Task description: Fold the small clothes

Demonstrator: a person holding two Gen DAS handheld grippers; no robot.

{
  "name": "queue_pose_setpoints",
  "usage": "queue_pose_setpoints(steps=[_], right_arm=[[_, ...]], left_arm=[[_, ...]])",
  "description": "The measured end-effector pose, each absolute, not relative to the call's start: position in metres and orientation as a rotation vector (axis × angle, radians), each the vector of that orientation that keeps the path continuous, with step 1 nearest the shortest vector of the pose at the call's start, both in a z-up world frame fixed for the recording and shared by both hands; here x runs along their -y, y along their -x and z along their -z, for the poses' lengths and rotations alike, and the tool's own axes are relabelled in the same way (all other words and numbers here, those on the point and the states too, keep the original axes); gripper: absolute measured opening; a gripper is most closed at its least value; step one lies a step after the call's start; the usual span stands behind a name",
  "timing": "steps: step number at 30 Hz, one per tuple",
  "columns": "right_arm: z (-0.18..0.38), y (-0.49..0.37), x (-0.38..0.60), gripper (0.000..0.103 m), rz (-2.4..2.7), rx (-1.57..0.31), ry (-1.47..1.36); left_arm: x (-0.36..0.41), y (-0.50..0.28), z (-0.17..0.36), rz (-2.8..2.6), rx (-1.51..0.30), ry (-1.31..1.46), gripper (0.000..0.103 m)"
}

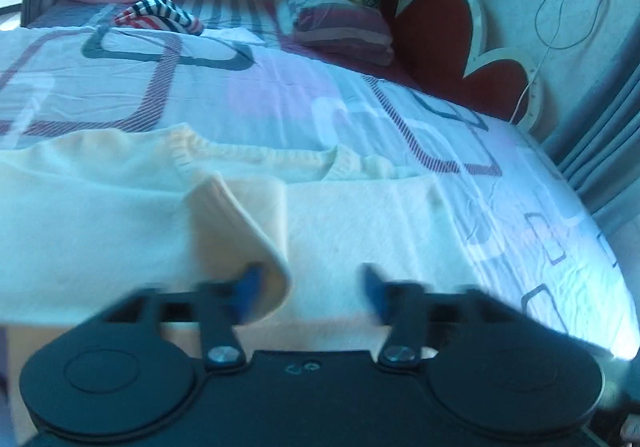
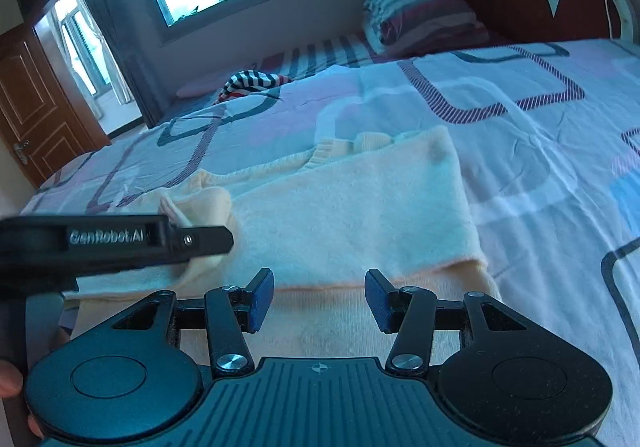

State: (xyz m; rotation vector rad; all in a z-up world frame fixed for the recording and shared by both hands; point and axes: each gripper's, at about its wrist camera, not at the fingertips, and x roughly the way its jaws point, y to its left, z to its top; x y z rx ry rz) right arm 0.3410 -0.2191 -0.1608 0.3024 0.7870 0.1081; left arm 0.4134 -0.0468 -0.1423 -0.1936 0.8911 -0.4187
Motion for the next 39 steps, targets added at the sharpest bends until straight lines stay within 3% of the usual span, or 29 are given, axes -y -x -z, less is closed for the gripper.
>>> queue_pose_setpoints(steps=[1,4,12,19,20,21,22,27,30,33,35,38,39], right_arm=[[0.16,-0.339,0.219,0.05,-0.116,-0.787,-0.302],[0.16,-0.34,0.21,0.05,-0.163,-0.782,-0.305],[0.162,-0.358,0.142,0.051,-0.302,-0.775,-0.189],[0.174,-0.393,0.098,0.05,-0.275,-0.746,-0.023],[0.176,-0.397,0.095,0.048,-0.268,-0.751,-0.005],[0.179,-0.402,0.094,0.039,-0.257,-0.746,0.0],[0.18,-0.405,0.096,0.007,-0.251,-0.741,-0.005],[0.156,-0.403,0.14,0.006,-0.181,-0.671,-0.147],[0.143,-0.397,0.175,0.006,-0.11,-0.643,-0.188],[0.147,-0.395,0.213,0.006,-0.052,-0.681,-0.267],[0.155,-0.392,0.232,0.006,-0.026,-0.713,-0.301],[0.166,-0.388,0.251,0.006,-0.025,-0.754,-0.383],[0.167,-0.386,0.255,0.006,-0.007,-0.758,-0.393]], left_arm=[[0.037,-0.404,0.139,0.395,-0.853,0.198,0.085],[0.011,-0.39,0.124,0.316,-0.791,0.185,0.089],[-0.065,-0.362,0.142,0.058,-0.826,0.101,0.089],[-0.083,-0.364,0.163,-0.065,-0.83,0.045,0.085],[-0.085,-0.365,0.163,-0.067,-0.822,0.045,0.085],[-0.085,-0.368,0.163,-0.07,-0.812,0.038,0.085],[-0.084,-0.37,0.163,-0.072,-0.798,0.027,0.085],[-0.08,-0.376,0.167,-0.052,-0.774,0.0,0.079],[-0.073,-0.375,0.169,-0.036,-0.75,-0.03,0.068],[-0.067,-0.372,0.17,-0.012,-0.726,-0.059,0.05],[-0.064,-0.369,0.169,0.01,-0.715,-0.053,0.029],[-0.068,-0.367,0.165,0.013,-0.705,0.01,0.015],[-0.071,-0.366,0.164,0.005,-0.705,0.039,0.015]])
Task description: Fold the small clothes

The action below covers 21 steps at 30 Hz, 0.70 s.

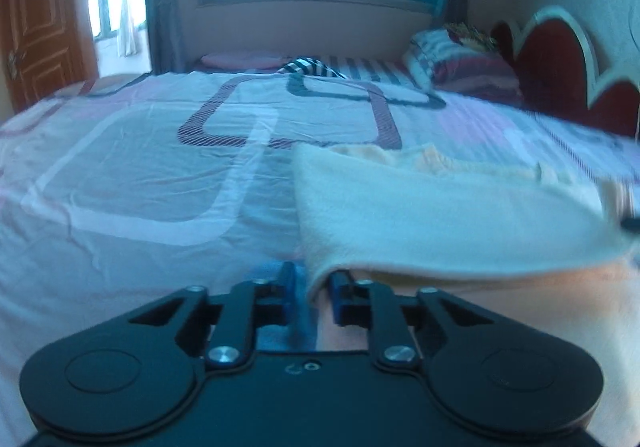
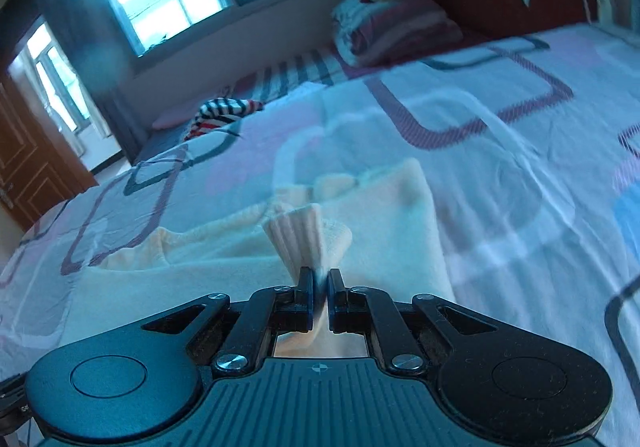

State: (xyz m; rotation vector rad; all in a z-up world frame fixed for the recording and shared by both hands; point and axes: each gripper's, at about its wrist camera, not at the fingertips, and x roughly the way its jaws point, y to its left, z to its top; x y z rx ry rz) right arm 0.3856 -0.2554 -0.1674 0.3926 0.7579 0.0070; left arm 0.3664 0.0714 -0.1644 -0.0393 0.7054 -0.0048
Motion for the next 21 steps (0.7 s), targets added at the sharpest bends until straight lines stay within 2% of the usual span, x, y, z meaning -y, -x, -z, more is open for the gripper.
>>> queue_pose_setpoints(steps=[3,8,12,13,15,16,17,19,21], right_arm=[[0.177,-0.386,0.266,0.006,-0.012,-0.807,-0.439],[0.178,-0.38,0.279,0.006,-0.004,-0.796,-0.511],[0.178,-0.378,0.286,0.007,0.018,-0.789,-0.551],[0.178,-0.378,0.288,0.013,0.016,-0.792,-0.569],[0.177,-0.373,0.291,0.037,0.018,-0.777,-0.597],[0.175,-0.37,0.292,0.056,0.024,-0.763,-0.598],[0.174,-0.367,0.292,0.06,0.025,-0.748,-0.593],[0.172,-0.368,0.29,0.059,0.023,-0.748,-0.572],[0.171,-0.37,0.287,0.049,0.031,-0.758,-0.542]], left_arm=[[-0.084,-0.369,0.168,-0.011,-0.729,0.128,0.015],[-0.092,-0.368,0.166,-0.023,-0.735,0.197,0.02],[-0.104,-0.369,0.169,-0.031,-0.744,0.301,0.02],[-0.107,-0.368,0.169,-0.034,-0.746,0.329,0.02],[-0.111,-0.367,0.17,-0.041,-0.748,0.364,0.02],[-0.111,-0.367,0.17,-0.042,-0.748,0.371,0.02],[-0.111,-0.368,0.171,-0.043,-0.748,0.374,0.02],[-0.111,-0.369,0.171,-0.045,-0.751,0.382,0.02],[-0.11,-0.369,0.171,-0.045,-0.751,0.369,0.02]])
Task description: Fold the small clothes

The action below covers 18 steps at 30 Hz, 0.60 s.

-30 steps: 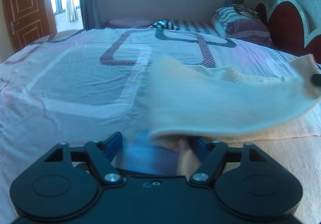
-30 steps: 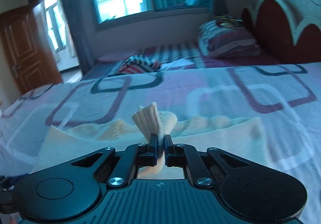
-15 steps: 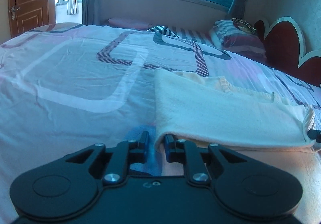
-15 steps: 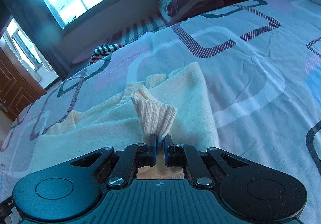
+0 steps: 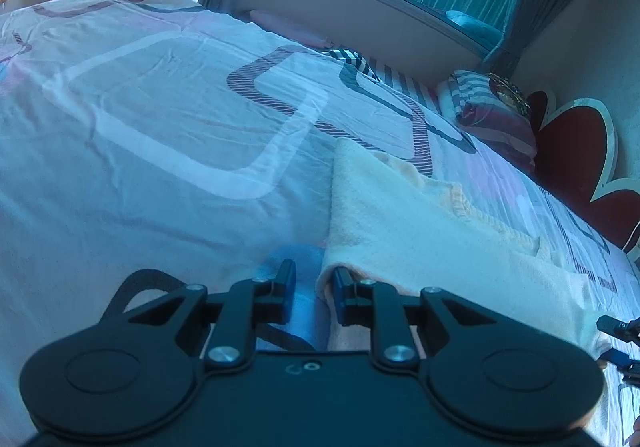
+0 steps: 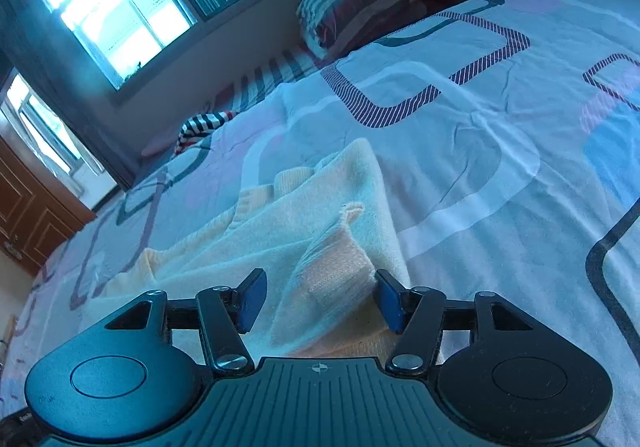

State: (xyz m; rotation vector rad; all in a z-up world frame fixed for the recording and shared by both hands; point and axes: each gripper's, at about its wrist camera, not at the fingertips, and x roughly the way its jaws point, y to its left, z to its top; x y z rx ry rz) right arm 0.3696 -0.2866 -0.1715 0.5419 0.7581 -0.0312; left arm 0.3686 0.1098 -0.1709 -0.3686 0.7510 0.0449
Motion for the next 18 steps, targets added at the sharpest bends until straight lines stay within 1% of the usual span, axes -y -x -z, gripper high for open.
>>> queue_pose_setpoints(steps=[1,2,3,5,6,9,11,15,16,17,18], right_arm=[[0.171,-0.371,0.284,0.029,0.04,-0.76,-0.522],[0.17,-0.371,0.283,0.021,0.043,-0.765,-0.507],[0.17,-0.37,0.282,0.014,0.044,-0.768,-0.502],[0.167,-0.369,0.281,0.006,0.042,-0.763,-0.48],[0.166,-0.368,0.28,0.004,0.041,-0.757,-0.45],[0.16,-0.368,0.281,0.004,0.047,-0.736,-0.383],[0.168,-0.374,0.283,0.004,0.066,-0.815,-0.352],[0.169,-0.365,0.288,0.005,0.07,-0.815,-0.36],[0.167,-0.364,0.288,0.01,0.067,-0.807,-0.368],[0.164,-0.362,0.289,0.026,0.064,-0.793,-0.377],[0.159,-0.362,0.29,0.039,0.065,-0.772,-0.382]], left_arm=[[-0.109,-0.369,0.171,-0.043,-0.751,0.356,0.02],[-0.108,-0.368,0.17,-0.04,-0.751,0.342,0.02],[-0.107,-0.367,0.17,-0.038,-0.751,0.33,0.02],[-0.107,-0.368,0.17,-0.032,-0.754,0.318,0.02],[-0.107,-0.368,0.169,-0.03,-0.755,0.315,0.02],[-0.106,-0.368,0.169,-0.025,-0.761,0.294,0.02],[-0.103,-0.367,0.167,-0.024,-0.766,0.264,0.02],[-0.102,-0.364,0.161,0.002,-0.8,0.239,0.027],[-0.104,-0.362,0.159,0.016,-0.811,0.255,0.033],[-0.106,-0.361,0.156,0.023,-0.821,0.267,0.045],[-0.107,-0.359,0.153,0.03,-0.825,0.277,0.054]])
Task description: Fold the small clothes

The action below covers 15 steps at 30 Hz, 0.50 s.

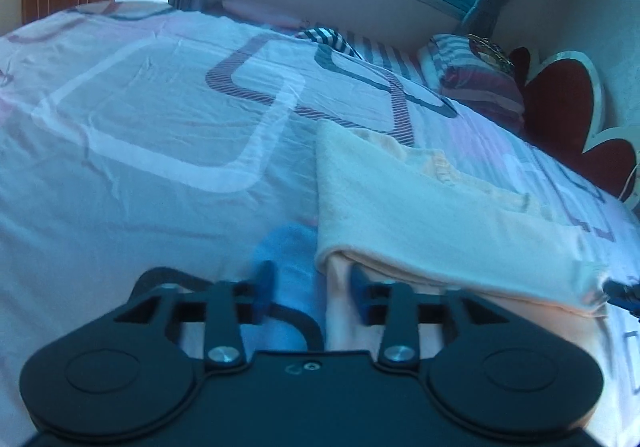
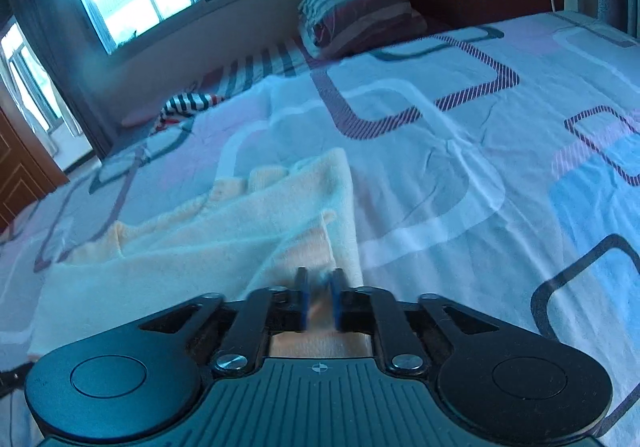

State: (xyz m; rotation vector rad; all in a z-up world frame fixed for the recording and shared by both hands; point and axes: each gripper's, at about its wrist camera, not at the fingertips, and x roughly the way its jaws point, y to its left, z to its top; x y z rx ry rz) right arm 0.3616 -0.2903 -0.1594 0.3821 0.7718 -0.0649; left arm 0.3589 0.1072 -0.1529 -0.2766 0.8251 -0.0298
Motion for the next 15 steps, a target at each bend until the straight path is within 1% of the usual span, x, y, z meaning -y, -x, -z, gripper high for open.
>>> queue_pose_setpoints(steps=[1,2,3,6,7,8,9,10,15], right_arm=[[0.156,-0.361,0.291,0.064,0.069,-0.752,-0.383],[0.151,-0.361,0.292,0.067,0.075,-0.725,-0.379],[0.147,-0.362,0.292,0.066,0.073,-0.701,-0.363],[0.146,-0.374,0.284,0.066,0.065,-0.711,-0.293],[0.149,-0.378,0.281,0.064,0.058,-0.724,-0.278],[0.152,-0.381,0.279,0.052,0.054,-0.738,-0.268],[0.158,-0.384,0.277,0.045,0.048,-0.756,-0.266],[0.162,-0.386,0.276,0.033,0.042,-0.766,-0.269],[0.171,-0.396,0.274,0.032,0.036,-0.783,-0.243]], left_arm=[[-0.109,-0.356,0.148,0.031,-0.814,0.29,0.074],[-0.111,-0.352,0.143,0.023,-0.789,0.299,0.083],[-0.112,-0.351,0.139,0.017,-0.768,0.301,0.083],[-0.112,-0.366,0.133,0.026,-0.775,0.308,0.083],[-0.112,-0.372,0.134,0.024,-0.778,0.319,0.082],[-0.112,-0.38,0.134,0.026,-0.782,0.327,0.08],[-0.11,-0.387,0.135,0.029,-0.781,0.327,0.08],[-0.108,-0.393,0.136,0.028,-0.776,0.319,0.079],[-0.098,-0.428,0.145,0.055,-0.798,0.303,0.078]])
